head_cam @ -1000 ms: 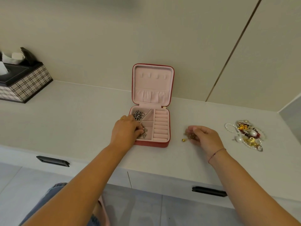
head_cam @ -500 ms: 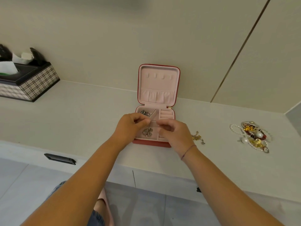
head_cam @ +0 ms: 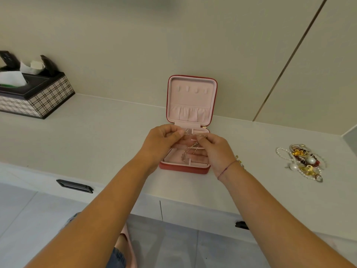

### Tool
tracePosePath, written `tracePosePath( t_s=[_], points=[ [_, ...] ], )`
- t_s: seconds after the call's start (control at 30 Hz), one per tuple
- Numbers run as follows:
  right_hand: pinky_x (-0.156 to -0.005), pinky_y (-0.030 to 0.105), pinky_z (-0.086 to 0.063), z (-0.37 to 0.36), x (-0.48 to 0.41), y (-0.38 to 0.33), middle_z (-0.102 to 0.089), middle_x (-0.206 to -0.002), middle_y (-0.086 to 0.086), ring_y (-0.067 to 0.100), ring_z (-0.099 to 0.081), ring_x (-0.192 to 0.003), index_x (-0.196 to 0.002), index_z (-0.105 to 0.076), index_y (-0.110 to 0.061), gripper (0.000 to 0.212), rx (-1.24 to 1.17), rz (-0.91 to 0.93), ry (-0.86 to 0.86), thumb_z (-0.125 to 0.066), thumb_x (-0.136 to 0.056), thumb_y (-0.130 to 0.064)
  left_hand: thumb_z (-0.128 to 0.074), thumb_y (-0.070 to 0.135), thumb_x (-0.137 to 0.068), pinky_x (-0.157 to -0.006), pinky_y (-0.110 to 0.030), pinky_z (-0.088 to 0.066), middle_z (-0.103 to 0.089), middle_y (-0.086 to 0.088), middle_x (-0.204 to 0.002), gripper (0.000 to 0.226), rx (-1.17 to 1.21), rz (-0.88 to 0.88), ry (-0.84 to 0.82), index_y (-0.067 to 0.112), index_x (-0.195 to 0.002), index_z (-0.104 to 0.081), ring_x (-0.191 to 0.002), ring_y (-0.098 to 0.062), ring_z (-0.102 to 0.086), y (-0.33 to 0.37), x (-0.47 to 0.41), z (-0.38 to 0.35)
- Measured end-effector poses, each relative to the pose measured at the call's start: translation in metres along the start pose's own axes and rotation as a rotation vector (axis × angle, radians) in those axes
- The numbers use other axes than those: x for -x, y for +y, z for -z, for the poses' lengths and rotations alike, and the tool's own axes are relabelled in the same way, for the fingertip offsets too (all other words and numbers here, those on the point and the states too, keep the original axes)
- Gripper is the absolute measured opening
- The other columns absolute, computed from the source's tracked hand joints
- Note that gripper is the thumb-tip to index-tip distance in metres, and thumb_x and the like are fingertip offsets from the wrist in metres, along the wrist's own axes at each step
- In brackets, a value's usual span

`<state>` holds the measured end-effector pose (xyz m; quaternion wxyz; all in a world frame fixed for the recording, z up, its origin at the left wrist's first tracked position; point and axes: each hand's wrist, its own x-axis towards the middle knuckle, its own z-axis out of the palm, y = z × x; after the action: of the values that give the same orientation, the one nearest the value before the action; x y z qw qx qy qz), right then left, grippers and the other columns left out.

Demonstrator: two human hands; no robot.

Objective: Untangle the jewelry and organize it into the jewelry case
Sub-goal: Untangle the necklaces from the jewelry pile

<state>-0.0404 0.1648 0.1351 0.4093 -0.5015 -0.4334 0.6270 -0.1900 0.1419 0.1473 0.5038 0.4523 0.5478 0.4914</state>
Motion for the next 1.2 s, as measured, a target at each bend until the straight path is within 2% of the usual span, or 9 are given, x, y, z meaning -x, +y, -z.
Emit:
tracePosePath(
  t_s=[0.1,0.2,0.37,0.53,0.7,0.8,0.9,1.07,1.2],
  points=[
    [-0.062,0.032,-0.060,0.011,0.006,-0.011,-0.070,-0.082,0.012,0.019,-0.070,-0.062,-0.090,-0.064,-0.004,0.016,-0.104,-0.054,-0.022,-0.049,-0.096,-0.007,-0.062,0.009,-0.091,-0.074,-0.021,-0.054,-0.074,-0.008,-0.086,0.009,-0.092,-0.013,0.018,0.014,-0.087,-0.068,-0.077,-0.011,-0.069,-0.009,0.002,-0.011],
    [-0.058,0.029,-0.059,0.026,0.014,-0.023,-0.071,-0.074,0.010,0.020,-0.070,-0.062,-0.089,-0.062,-0.001,0.013,-0.175,-0.072,-0.013,-0.051,-0.095,-0.005,-0.063,0.007,-0.089,-0.069,-0.014,-0.051,-0.069,-0.002,-0.078,0.011,-0.105,-0.041,-0.003,0.017,-0.088,-0.069,-0.067,-0.002,-0.063,-0.008,0.003,-0.023],
    [-0.057,0.026,-0.058,0.061,0.031,-0.044,-0.072,-0.076,0.011,0.020,-0.071,-0.066,-0.092,-0.064,0.001,0.015,-0.204,-0.057,0.011,-0.051,-0.094,-0.007,-0.053,0.013,-0.097,-0.076,-0.018,-0.051,-0.071,-0.002,-0.086,0.018,-0.082,-0.001,-0.146,0.016,-0.096,-0.071,-0.079,-0.007,-0.065,-0.010,0.004,-0.058],
    [-0.067,0.029,-0.060,0.109,0.052,-0.061,-0.072,-0.083,0.015,0.022,-0.072,-0.074,-0.094,-0.065,0.000,0.016,-0.163,-0.027,0.063,-0.052,-0.094,-0.009,-0.047,0.023,-0.100,-0.074,-0.020,-0.051,-0.073,-0.004,-0.090,0.026,-0.037,0.044,-0.293,0.013,-0.098,-0.071,-0.080,-0.009,-0.069,-0.003,0.011,-0.105],
    [-0.069,0.029,-0.060,0.154,0.069,-0.050,-0.072,-0.085,0.014,0.021,-0.072,-0.076,-0.096,-0.066,-0.001,0.016,-0.159,-0.072,0.126,-0.052,-0.094,-0.009,-0.059,0.028,-0.093,-0.078,-0.019,-0.051,-0.074,-0.004,-0.093,0.020,-0.017,0.089,-0.374,0.016,-0.104,-0.071,-0.085,-0.009,-0.068,-0.004,0.025,-0.148],
    [-0.070,0.029,-0.059,0.174,0.074,-0.037,-0.072,-0.092,0.016,0.021,-0.072,-0.080,-0.096,-0.066,-0.001,0.018,-0.184,-0.111,0.145,-0.050,-0.095,-0.010,-0.070,0.016,-0.086,-0.069,-0.009,-0.048,-0.073,0.001,-0.089,0.016,-0.042,0.129,-0.325,0.017,-0.101,-0.071,-0.074,0.002,-0.065,-0.015,0.031,-0.173],
    [-0.074,0.031,-0.059,0.187,0.078,-0.023,-0.069,-0.101,0.021,0.023,-0.072,-0.085,-0.101,-0.065,0.001,0.021,-0.209,-0.155,0.149,-0.047,-0.096,-0.009,-0.072,0.015,-0.084,-0.067,-0.007,-0.047,-0.072,-0.001,-0.089,0.016,-0.099,0.185,-0.276,0.014,-0.099,-0.072,-0.074,-0.001,-0.063,-0.028,0.033,-0.193],
    [-0.076,0.033,-0.059,0.203,0.082,-0.010,-0.067,-0.107,0.025,0.028,-0.069,-0.095,-0.110,-0.061,0.005,0.026,-0.320,-0.217,0.132,-0.044,-0.098,-0.011,-0.072,0.014,-0.083,-0.075,-0.013,-0.049,-0.073,-0.009,-0.096,0.020,-0.060,0.251,-0.300,0.009,-0.101,-0.068,-0.082,-0.009,-0.065,-0.044,0.035,-0.207],
    [-0.076,0.032,-0.059,0.209,0.077,-0.005,-0.068,-0.107,0.021,0.027,-0.068,-0.098,-0.110,-0.063,0.002,0.026,-0.340,-0.240,0.116,-0.044,-0.098,-0.012,-0.073,0.010,-0.081,-0.081,-0.023,-0.051,-0.072,-0.008,-0.084,0.023,-0.009,0.259,-0.341,0.011,-0.103,-0.065,-0.077,-0.012,-0.064,-0.051,0.031,-0.213]
  ],
)
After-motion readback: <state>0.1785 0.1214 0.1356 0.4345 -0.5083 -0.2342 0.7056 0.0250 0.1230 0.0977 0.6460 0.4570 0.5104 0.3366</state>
